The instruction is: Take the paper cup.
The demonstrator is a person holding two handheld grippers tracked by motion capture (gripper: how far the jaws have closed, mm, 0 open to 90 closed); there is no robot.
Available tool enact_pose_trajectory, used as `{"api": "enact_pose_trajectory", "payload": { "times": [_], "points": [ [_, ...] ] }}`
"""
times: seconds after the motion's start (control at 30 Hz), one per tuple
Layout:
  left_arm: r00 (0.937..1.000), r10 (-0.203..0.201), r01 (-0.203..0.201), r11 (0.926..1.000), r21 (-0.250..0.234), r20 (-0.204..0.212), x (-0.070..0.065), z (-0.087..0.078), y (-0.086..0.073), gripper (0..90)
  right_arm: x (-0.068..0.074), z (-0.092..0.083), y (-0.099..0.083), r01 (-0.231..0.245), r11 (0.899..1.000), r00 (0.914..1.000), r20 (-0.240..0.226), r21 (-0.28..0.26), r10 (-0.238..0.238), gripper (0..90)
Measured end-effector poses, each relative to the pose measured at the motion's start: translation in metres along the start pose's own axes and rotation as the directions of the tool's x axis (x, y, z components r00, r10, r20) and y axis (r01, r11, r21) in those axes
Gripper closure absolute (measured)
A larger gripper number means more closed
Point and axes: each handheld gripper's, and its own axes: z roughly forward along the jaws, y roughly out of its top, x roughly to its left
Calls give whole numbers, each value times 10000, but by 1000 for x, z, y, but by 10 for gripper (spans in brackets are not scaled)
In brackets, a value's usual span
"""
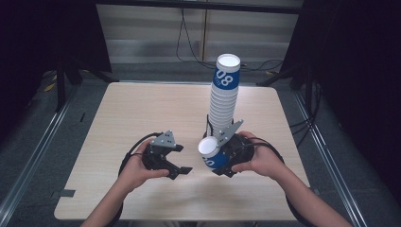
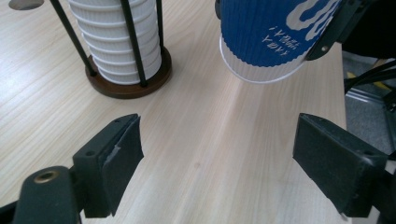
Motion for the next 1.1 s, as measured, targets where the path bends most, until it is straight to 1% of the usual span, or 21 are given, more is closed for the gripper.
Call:
{"api": "enact_pose_trajectory", "payload": {
  "times": [0.03,0.1,0.13,0.17,0.2,0.23,0.3,0.37,0.43,0.5,0.57,0.6,0.73,0.77,0.83,0.87,0.9,0.93,1.0,1.1],
  "points": [
    [10000,-21,21,10000,-35,57,0,-1,0,155,1,1,1,-25,10000,10000,-5,26,25,215],
    [10000,-42,42,10000,-72,47,0,-2,0,155,1,3,3,125,9998,9999,-71,153,-124,215],
    [10000,-37,37,10000,-88,22,0,-3,1,155,2,5,4,112,9996,9999,-56,243,-110,215],
    [10000,-58,59,9999,-162,50,0,-4,1,155,2,6,4,218,9992,9998,-49,335,-217,215],
    [10000,-25,25,9999,-120,37,0,-5,1,155,2,8,5,193,9987,9998,-40,481,-192,215],
    [10000,-5,5,9999,-125,36,-1,-5,2,155,2,10,6,276,9980,9996,-20,570,-275,215],
    [10000,12,-11,9999,-125,89,-1,-6,1,155,2,11,7,262,9979,9997,-47,599,-260,215],
    [10000,37,-36,10000,-79,78,0,-5,1,155,2,13,8,282,9972,9996,-79,694,-277,215],
    [9999,15,-14,10000,-95,146,0,-3,1,155,3,17,9,413,9951,9991,-120,899,-404,215],
    [9998,50,-49,10000,-54,175,0,-2,1,155,3,18,9,428,9947,9990,-174,931,-413,215],
    [9996,84,-83,10000,-10,262,-1,0,1,155,4,20,11,433,9918,9990,-176,1202,-415,215],
    [9995,119,-119,9999,16,277,-2,1,0,155,4,21,11,368,9922,9992,-195,1191,-347,215],
    [9994,125,-126,9999,46,316,-2,2,0,155,3,25,13,461,9891,9988,-215,1400,-435,215],
    [9994,113,-113,9999,5,320,-2,2,0,155,3,26,15,533,9885,9984,-262,1416,-500,215],
    [9993,83,-81,10000,-39,366,-2,1,0,155,3,26,16,512,9888,9985,-256,1405,-481,215],
    [9993,68,-65,9999,-85,361,-2,1,1,155,3,27,17,477,9874,9987,-266,1508,-442,215],
    [9993,83,-80,9999,-61,378,-2,1,1,155,4,29,18,597,9844,9980,-311,1656,-553,215],
    [9993,122,-120,9999,-38,356,-2,1,1,155,4,29,18,597,9844,9980,-311,1656,-553,215],
    [9988,115,-110,9999,-105,474,-2,2,1,155,5,31,21,715,9791,9971,-400,1903,-651,215],
    [9985,103,-97,9999,-113,537,-2,2,1,155,7,34,23,871,9744,9956,-510,2074,-782,215]
  ]
}}
